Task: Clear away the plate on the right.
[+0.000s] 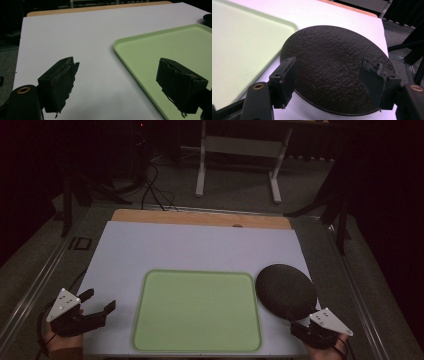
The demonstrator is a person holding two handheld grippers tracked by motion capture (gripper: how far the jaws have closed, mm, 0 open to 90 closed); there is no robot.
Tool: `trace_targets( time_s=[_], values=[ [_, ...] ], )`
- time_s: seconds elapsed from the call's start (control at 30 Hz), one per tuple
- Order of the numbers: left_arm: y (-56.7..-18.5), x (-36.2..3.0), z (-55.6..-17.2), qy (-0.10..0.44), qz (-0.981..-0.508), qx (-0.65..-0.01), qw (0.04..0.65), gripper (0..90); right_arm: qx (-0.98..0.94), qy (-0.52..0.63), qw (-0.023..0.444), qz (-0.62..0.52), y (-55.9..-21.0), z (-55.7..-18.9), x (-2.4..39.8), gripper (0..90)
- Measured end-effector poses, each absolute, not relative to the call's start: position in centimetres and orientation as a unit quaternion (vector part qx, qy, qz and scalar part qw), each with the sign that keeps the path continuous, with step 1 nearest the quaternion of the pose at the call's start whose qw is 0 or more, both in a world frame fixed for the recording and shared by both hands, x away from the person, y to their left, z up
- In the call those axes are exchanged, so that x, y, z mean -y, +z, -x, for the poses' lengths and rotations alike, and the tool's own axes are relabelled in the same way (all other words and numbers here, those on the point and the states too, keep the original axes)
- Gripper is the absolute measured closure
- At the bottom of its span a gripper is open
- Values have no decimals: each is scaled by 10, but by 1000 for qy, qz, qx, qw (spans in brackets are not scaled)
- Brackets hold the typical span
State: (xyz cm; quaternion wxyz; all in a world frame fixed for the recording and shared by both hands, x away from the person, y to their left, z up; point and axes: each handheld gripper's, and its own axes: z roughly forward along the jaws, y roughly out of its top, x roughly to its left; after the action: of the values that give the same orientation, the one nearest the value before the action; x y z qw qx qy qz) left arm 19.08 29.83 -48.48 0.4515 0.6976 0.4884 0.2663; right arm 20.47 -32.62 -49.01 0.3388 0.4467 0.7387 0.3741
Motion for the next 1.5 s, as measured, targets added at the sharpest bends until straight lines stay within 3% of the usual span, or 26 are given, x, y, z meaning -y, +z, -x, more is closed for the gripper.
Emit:
trace_targets(
  time_s=[0.27,1.0,1.5],
  values=[
    [-487,-299,-193,264,-698,-492,449,158,-769,340,352,-411,-489,-209,313,317],
    [-488,-298,-194,261,-700,-492,447,159,-851,216,360,-316,-507,-220,280,565],
    [-488,-298,-195,260,-700,-492,447,160,-878,133,384,-252,-520,-217,263,664]
  ],
)
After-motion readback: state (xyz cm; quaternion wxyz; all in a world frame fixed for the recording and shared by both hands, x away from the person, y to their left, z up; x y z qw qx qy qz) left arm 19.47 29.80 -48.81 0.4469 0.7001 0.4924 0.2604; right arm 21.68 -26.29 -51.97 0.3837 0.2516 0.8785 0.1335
